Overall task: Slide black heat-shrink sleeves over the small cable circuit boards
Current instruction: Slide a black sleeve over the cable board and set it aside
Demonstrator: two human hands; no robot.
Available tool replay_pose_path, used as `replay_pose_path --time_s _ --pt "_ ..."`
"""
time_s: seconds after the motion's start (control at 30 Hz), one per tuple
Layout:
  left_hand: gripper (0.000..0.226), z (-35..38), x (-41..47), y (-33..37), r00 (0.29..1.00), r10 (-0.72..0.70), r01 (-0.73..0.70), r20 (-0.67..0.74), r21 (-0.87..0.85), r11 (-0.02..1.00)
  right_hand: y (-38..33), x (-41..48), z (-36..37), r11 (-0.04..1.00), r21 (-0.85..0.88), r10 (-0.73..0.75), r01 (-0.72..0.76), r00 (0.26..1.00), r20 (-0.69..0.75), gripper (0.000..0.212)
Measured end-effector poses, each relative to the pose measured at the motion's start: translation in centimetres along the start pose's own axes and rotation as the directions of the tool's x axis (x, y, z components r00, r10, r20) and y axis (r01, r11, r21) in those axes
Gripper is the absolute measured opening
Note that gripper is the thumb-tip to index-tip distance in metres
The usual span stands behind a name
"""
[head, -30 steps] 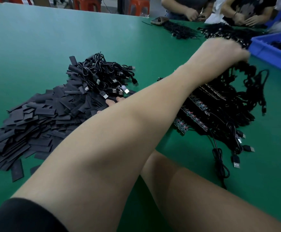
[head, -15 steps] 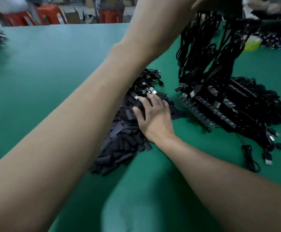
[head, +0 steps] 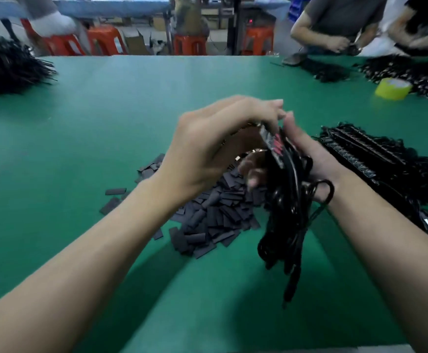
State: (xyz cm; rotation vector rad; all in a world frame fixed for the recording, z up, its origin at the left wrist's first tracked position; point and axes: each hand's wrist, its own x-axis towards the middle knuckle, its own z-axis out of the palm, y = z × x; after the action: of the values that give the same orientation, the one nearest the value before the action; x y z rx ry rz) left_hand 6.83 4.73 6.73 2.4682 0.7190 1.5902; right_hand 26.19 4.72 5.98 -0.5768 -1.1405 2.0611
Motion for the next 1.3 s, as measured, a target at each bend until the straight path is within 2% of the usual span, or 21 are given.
replay_pose_path --time_s 0.07,0.13,0.2,0.27,0.33,0.37,0.43,0.47,0.5,0.6,0.67,0.73,0.87,0.97,1.03,1.13,1.2,1.23,1.3 --pt "0.012 -0.5 -0.9 -0.4 0.997 0.068 -0.061 0.044 -0.152 0.986 0.2 -0.6 0.6 1.0 0.022 0.002 -0.002 1.0 0.022 0.054" --pt "0.04 -0.5 -1.8 -0.3 0.998 0.056 -0.059 -0.023 -0.111 0.992 0.5 -1.0 1.1 0.998 -0.06 -0.035 0.032 0.998 -0.053 0.039" --pt "0.061 -0.2 -3.3 -0.7 0.995 -0.089 0.081 -0.046 -0.156 0.984 1.0 -1.3 1.5 0.984 -0.175 -0.047 0.017 0.984 -0.171 0.017" --pt "0.058 0.2 -5.2 -0.9 0.96 -0.278 0.267 -0.019 -0.217 0.939 1.2 -1.8 1.8 0.973 -0.23 -0.048 -0.014 0.964 -0.262 0.012" --pt "0.029 -0.1 -6.8 -1.1 0.875 -0.483 0.468 0.035 -0.314 0.826 1.5 -2.4 2.1 0.973 -0.229 -0.049 -0.031 0.941 -0.335 0.011" --pt "0.026 -0.2 -7.4 -1.2 0.82 -0.565 0.554 0.091 -0.376 0.743 1.7 -2.6 2.0 0.972 -0.233 -0.053 -0.04 0.923 -0.38 0.01" --pt "0.046 -0.2 -8.1 -1.0 0.694 -0.676 0.689 0.249 -0.501 0.523 2.1 -2.9 1.7 0.97 -0.232 -0.049 -0.076 0.87 -0.49 0.014" --pt "0.048 -0.2 -8.2 -0.8 0.665 -0.676 0.713 0.318 -0.54 0.447 2.4 -3.0 1.5 0.971 -0.218 -0.038 -0.096 0.841 -0.539 0.018" --pt "0.046 -0.1 -8.2 -0.8 0.667 -0.643 0.715 0.375 -0.563 0.414 2.7 -3.1 1.3 0.973 -0.204 -0.026 -0.112 0.818 -0.574 0.024" --pt "0.035 0.6 -7.9 -1.1 0.666 -0.613 0.736 0.426 -0.508 0.448 3.8 -3.3 1.4 0.976 -0.182 -0.02 -0.122 0.777 -0.63 0.04" --pt "0.018 1.0 -7.9 -1.6 0.628 -0.665 0.756 0.404 -0.519 0.399 4.3 -3.6 1.4 0.969 -0.232 -0.08 -0.089 0.772 -0.63 0.03" --pt "0.008 1.1 -7.9 -1.8 0.606 -0.68 0.745 0.413 -0.593 0.304 4.4 -3.8 1.7 0.951 -0.306 -0.156 -0.051 0.774 -0.613 0.023" --pt "0.01 1.3 -7.8 -1.7 0.613 -0.68 0.711 0.403 -0.657 0.251 5.0 -4.1 2.3 0.949 -0.313 -0.236 0.046 0.764 -0.601 0.039" --pt "0.024 1.3 -7.8 -1.6 0.571 -0.727 0.729 0.381 -0.642 0.237 5.7 -3.6 2.5 0.96 -0.267 -0.252 0.091 0.697 -0.672 0.048" --pt "0.014 1.3 -7.7 -1.6 0.578 -0.718 0.726 0.388 -0.646 0.235 6.4 -3.1 2.6 0.973 -0.195 -0.229 0.126 0.669 -0.708 0.045" --pt "0.01 1.2 -7.5 -1.7 0.571 -0.707 0.733 0.416 -0.647 0.21 7.1 -2.8 2.7 0.985 -0.117 -0.173 0.127 0.709 -0.684 0.031" --pt "0.013 1.2 -7.3 -1.7 0.548 -0.719 0.744 0.426 -0.642 0.187 6.8 -2.9 2.0 0.989 -0.097 -0.149 0.114 0.749 -0.646 0.041" --pt "0.016 1.2 -7.2 -1.6 0.537 -0.727 0.747 0.427 -0.641 0.176 6.1 -3.0 1.6 0.986 -0.123 -0.166 0.114 0.747 -0.644 0.05" --pt "0.018 1.2 -7.1 -1.4 0.524 -0.741 0.745 0.42 -0.648 0.16 3.9 -3.5 0.9 0.926 -0.367 -0.325 0.086 0.676 -0.661 0.066"
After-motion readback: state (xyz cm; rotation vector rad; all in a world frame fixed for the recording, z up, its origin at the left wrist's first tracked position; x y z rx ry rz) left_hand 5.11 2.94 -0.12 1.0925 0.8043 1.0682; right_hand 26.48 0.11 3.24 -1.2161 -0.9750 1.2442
